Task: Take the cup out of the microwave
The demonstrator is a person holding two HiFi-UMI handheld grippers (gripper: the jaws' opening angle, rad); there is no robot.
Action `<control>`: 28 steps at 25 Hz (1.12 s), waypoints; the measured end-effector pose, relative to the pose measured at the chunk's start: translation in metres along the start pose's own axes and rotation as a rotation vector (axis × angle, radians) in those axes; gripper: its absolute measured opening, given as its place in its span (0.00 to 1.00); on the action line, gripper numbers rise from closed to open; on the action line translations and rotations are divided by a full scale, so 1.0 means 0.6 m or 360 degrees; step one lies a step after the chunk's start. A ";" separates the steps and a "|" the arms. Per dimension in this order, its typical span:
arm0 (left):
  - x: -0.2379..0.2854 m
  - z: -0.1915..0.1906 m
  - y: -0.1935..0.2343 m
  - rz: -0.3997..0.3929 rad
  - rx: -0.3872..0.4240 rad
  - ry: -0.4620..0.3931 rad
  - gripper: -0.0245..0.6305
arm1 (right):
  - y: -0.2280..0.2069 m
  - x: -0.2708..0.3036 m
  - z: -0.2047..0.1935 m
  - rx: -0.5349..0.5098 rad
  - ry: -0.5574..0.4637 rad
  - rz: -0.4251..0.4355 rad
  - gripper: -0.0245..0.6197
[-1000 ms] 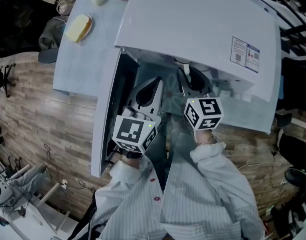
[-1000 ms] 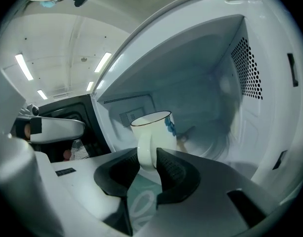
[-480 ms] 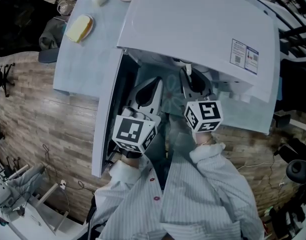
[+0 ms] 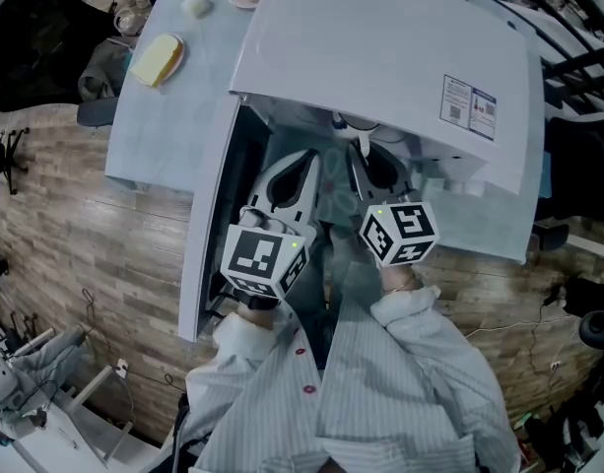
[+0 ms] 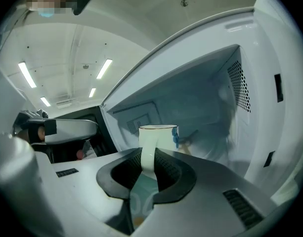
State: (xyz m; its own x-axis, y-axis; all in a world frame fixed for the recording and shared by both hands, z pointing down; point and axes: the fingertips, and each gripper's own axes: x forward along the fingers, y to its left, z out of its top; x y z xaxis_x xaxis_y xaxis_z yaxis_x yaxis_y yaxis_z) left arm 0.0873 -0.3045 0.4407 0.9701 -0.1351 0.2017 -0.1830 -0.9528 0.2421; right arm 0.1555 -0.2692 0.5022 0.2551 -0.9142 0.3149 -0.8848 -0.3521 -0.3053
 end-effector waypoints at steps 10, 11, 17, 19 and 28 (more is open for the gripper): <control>-0.009 0.022 -0.028 0.0016 0.0013 -0.0053 0.05 | 0.015 -0.037 -0.002 0.0047 0.0043 0.0074 0.17; -0.011 0.024 -0.032 0.0020 0.0008 -0.0058 0.05 | 0.018 -0.043 0.000 0.0050 0.0046 0.0085 0.17; -0.017 0.039 -0.065 0.0042 -0.0006 -0.0083 0.05 | 0.033 -0.077 0.014 0.0060 0.0074 0.0181 0.17; -0.018 0.046 -0.078 0.0044 -0.0012 -0.0090 0.05 | 0.035 -0.090 0.021 0.0070 0.0083 0.0212 0.17; -0.018 0.074 -0.120 0.0058 -0.0028 -0.0124 0.05 | 0.047 -0.136 0.059 0.0059 0.0100 0.0338 0.17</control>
State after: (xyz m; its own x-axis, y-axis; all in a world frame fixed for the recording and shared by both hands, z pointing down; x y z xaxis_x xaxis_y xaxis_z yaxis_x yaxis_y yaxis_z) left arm 0.0968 -0.2463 0.3789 0.9721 -0.1907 0.1365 -0.2203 -0.9421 0.2527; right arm 0.1233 -0.2118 0.4362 0.0384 -0.9547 0.2951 -0.9008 -0.1609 -0.4033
